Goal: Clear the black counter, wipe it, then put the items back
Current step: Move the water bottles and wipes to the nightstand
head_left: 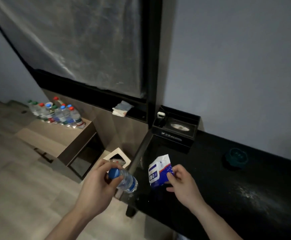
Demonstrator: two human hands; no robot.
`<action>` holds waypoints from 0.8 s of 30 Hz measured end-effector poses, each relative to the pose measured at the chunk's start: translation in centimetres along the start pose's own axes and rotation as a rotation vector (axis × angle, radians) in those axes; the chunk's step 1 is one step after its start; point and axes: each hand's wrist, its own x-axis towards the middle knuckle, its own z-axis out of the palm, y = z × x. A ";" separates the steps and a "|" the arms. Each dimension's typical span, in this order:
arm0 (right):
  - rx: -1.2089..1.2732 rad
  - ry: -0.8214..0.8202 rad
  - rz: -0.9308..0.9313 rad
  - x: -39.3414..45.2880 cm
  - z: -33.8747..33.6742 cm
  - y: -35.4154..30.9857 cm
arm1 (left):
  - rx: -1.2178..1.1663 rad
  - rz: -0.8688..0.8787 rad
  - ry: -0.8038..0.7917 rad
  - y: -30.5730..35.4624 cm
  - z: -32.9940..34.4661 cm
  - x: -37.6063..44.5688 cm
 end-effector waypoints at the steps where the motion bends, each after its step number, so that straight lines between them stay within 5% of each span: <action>1: -0.009 -0.021 -0.009 -0.7 2.1 -0.6 | -0.003 -0.010 0.012 -1.1 -1.7 -0.9; 15: -0.129 -0.249 -0.158 -2.7 25.4 -9.7 | 0.035 -0.174 0.293 -13.4 -19.8 -7.0; 24: -0.146 -0.325 -0.115 6.3 39.6 -13.0 | 0.034 -0.252 0.414 -23.3 -28.9 -1.9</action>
